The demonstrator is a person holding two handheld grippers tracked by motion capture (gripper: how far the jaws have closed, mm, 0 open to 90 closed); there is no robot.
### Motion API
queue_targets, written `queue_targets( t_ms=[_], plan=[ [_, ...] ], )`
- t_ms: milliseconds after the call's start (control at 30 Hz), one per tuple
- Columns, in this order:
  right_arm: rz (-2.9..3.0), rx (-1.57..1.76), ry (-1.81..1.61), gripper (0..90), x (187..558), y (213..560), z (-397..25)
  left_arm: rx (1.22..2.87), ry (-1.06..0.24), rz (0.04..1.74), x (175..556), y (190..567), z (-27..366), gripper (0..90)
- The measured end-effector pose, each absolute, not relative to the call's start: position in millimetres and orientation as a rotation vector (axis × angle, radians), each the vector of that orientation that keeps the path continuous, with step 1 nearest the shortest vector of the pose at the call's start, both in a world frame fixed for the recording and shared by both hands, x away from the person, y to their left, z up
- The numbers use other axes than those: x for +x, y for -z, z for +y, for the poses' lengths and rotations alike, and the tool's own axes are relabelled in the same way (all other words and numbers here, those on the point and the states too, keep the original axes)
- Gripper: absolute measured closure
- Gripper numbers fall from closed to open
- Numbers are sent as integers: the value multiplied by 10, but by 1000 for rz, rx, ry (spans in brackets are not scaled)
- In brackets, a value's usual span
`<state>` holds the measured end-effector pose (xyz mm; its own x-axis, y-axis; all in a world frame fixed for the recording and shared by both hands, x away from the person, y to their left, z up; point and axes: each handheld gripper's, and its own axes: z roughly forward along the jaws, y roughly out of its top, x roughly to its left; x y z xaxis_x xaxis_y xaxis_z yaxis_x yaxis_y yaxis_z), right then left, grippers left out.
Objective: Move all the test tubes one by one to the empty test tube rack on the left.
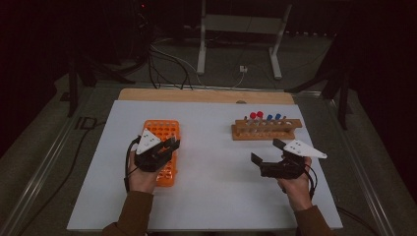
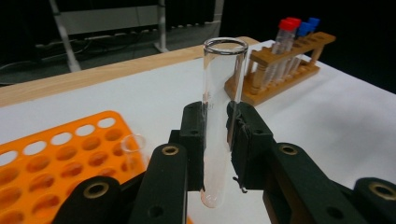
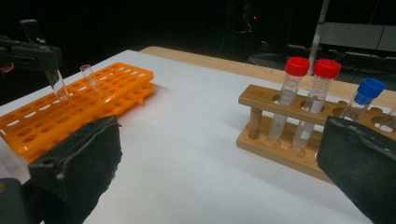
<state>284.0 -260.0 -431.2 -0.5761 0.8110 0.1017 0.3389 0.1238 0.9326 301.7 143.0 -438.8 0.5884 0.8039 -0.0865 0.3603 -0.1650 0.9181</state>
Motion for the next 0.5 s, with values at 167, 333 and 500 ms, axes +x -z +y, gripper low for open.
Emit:
queue_targets(
  t_ms=[167,333,500],
  plan=[
    [1973,1104,-1450,1,2836,4313,-2598,1733,-550,984,3032,4395,1489,768],
    [1973,1102,-1449,1,2834,4315,-2592,1726,-578,1007,3050,4424,1518,768],
    [1975,1101,-1447,1,2835,4321,-2587,1741,-593,1025,3084,4496,1490,767]
  ],
)
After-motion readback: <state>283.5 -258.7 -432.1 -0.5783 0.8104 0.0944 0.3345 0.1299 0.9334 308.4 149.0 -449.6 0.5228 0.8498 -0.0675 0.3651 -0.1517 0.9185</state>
